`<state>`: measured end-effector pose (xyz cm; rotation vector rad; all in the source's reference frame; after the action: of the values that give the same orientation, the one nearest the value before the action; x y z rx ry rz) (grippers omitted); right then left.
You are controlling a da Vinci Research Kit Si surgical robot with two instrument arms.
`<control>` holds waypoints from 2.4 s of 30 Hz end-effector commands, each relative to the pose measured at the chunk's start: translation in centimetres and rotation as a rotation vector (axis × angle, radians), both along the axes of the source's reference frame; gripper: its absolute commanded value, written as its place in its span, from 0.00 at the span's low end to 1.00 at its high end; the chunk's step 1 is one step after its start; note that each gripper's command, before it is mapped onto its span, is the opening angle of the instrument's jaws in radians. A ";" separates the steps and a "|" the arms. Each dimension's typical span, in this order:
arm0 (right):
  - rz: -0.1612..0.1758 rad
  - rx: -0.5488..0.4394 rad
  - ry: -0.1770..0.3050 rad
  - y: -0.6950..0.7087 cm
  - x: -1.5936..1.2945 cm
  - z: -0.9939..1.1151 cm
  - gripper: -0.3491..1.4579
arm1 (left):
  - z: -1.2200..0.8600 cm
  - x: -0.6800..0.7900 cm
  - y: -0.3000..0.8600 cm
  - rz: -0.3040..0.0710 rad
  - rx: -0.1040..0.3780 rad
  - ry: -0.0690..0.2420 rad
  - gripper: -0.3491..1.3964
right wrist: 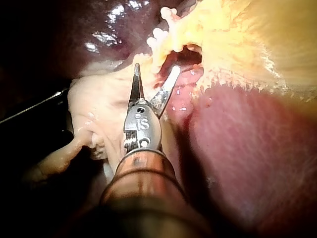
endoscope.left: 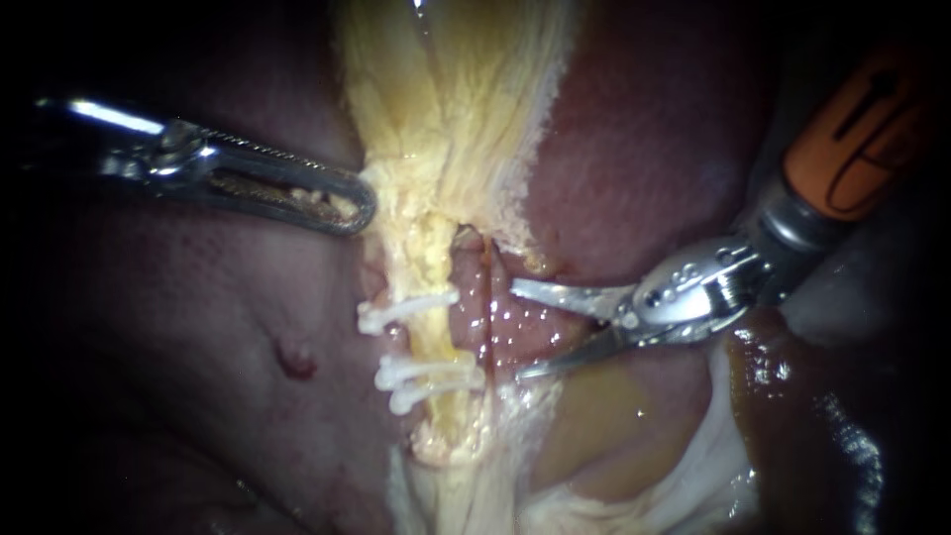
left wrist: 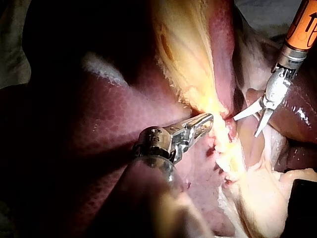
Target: Go to the cutting position left tube
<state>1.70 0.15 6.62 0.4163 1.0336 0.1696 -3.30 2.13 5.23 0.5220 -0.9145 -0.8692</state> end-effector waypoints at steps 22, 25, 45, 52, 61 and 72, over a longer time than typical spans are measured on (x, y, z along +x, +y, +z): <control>-0.095 0.217 0.055 0.01 0.29 0.61 0.99 | 0.02 -0.03 -0.01 0.001 0.000 0.001 0.00; -0.108 0.231 0.075 0.00 0.31 0.59 0.99 | 0.02 -0.03 -0.01 0.000 0.000 0.001 0.00; -0.172 0.295 0.222 -0.11 0.71 0.35 0.99 | 0.05 -0.08 0.00 0.001 0.000 0.000 0.00; -0.181 0.298 0.245 -0.11 0.93 0.35 0.97 | 0.09 -0.11 0.01 0.002 0.001 -0.001 0.00; -0.178 0.291 0.241 -0.16 1.11 0.45 0.96 | 0.10 -0.12 0.03 0.002 0.001 -0.001 0.00; -0.174 0.295 0.240 -0.17 1.18 0.47 0.96 | 0.12 -0.12 0.07 0.003 0.003 -0.002 0.00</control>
<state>2.89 -0.01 7.09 0.8049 1.2065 0.1180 -3.42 2.21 5.36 0.5267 -0.9137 -0.8676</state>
